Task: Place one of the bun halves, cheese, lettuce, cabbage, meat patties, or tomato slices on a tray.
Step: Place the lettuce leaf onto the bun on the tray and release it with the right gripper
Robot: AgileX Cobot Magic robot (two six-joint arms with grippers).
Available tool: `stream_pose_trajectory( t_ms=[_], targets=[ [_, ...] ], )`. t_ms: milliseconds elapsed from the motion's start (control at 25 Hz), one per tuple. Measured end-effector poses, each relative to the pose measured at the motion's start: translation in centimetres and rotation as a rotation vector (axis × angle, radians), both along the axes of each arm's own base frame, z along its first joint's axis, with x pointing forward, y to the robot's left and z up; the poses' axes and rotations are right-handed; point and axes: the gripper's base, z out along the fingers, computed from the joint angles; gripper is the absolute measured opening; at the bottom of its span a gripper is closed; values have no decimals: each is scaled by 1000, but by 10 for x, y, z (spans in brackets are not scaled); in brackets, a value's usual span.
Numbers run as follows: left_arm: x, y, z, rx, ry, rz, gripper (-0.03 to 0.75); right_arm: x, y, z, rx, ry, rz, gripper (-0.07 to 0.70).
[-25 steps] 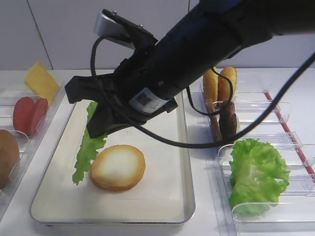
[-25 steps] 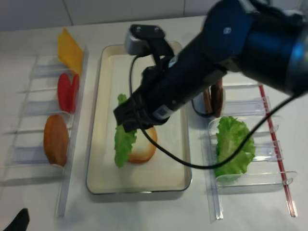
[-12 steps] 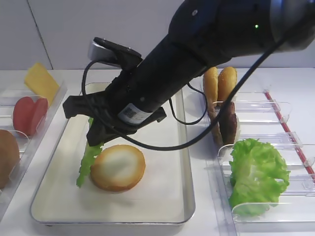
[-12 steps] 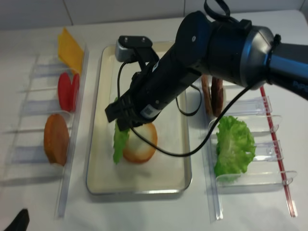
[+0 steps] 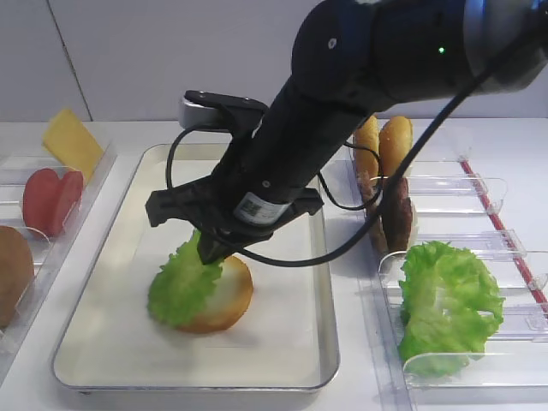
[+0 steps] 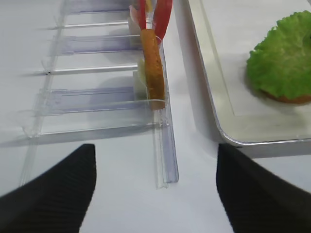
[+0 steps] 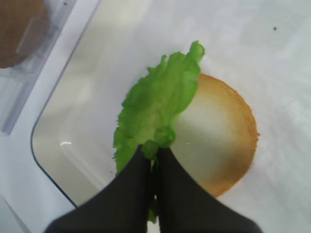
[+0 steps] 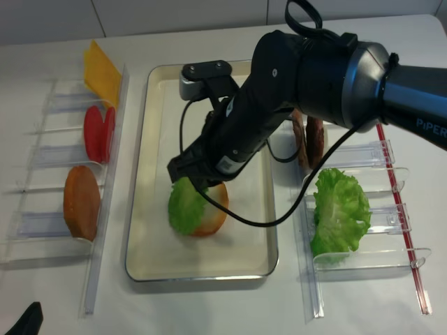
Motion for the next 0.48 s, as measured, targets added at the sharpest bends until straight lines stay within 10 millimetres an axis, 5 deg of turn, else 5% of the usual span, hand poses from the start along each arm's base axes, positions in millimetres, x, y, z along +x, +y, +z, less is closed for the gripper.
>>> stream_pose_trajectory(
  t_ms=[480],
  targets=[
    [0, 0, 0, 0, 0, 0, 482, -1, -4, -3, -55, 3, 15, 59]
  ],
)
